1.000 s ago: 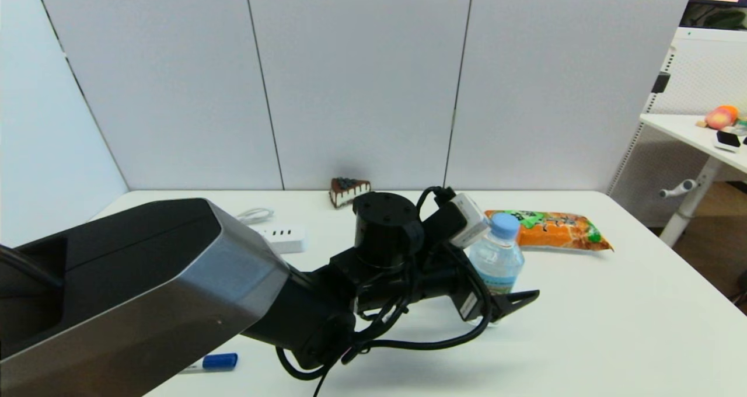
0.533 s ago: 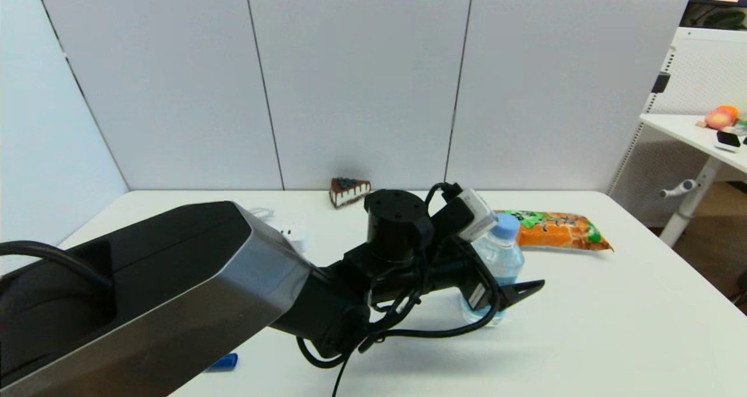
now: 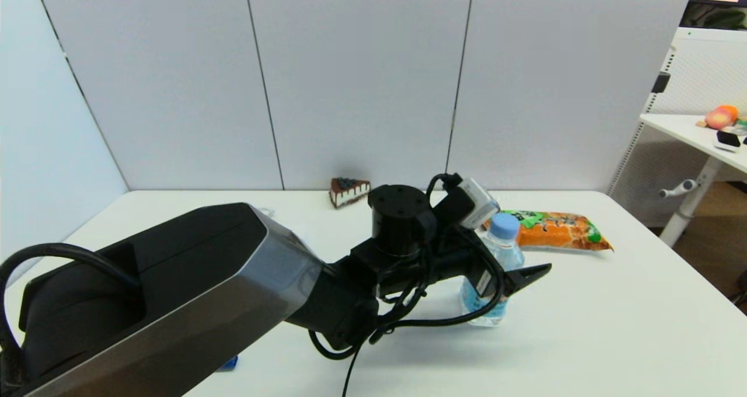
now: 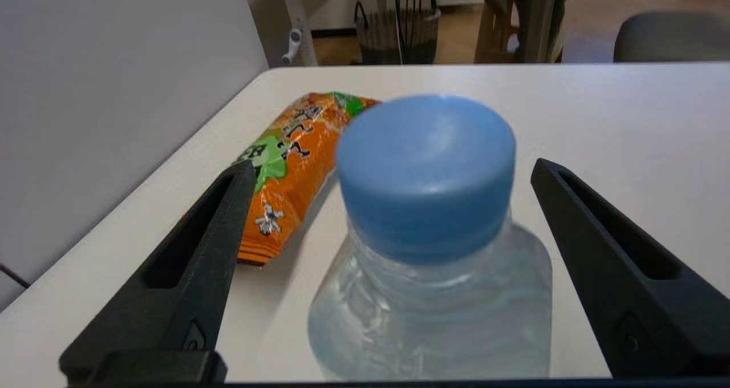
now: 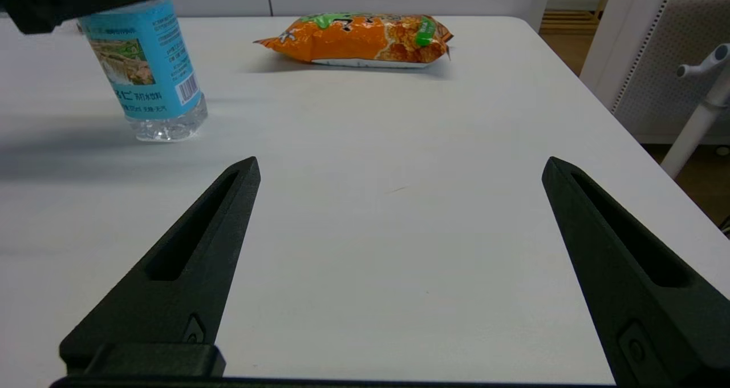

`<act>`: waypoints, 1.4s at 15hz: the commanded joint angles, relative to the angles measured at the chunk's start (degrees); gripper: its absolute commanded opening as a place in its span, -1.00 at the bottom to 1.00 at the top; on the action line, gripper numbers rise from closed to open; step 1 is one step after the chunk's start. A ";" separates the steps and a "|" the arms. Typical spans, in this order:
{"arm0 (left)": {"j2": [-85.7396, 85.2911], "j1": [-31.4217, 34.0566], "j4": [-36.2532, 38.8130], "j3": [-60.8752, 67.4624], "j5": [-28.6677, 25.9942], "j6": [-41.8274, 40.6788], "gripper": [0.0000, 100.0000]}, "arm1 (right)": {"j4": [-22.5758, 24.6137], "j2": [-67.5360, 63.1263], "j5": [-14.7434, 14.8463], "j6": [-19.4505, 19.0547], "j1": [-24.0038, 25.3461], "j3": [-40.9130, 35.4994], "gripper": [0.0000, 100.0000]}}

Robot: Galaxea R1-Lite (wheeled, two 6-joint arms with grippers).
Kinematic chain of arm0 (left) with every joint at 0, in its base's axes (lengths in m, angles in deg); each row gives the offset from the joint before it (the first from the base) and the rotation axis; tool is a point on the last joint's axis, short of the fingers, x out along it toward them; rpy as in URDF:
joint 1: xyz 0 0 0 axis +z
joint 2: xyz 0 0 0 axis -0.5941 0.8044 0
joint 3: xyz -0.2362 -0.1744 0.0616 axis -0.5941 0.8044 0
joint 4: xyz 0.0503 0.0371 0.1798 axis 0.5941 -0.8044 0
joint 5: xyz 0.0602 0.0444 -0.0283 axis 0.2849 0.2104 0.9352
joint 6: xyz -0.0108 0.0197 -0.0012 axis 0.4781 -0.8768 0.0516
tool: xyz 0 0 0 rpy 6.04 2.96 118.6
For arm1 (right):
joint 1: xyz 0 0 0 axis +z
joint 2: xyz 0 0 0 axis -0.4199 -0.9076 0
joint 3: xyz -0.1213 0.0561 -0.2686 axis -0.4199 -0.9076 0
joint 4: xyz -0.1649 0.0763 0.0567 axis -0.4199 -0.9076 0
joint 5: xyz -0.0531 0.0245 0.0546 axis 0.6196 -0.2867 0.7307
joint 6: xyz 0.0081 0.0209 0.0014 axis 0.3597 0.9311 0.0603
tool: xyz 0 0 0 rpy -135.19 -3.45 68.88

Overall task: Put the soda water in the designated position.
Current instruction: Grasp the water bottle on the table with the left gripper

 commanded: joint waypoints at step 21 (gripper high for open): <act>1.93 0.02 4.95 2.49 0.34 2.04 1.00 | 0.04 0.01 -0.02 -0.02 0.00 0.00 1.00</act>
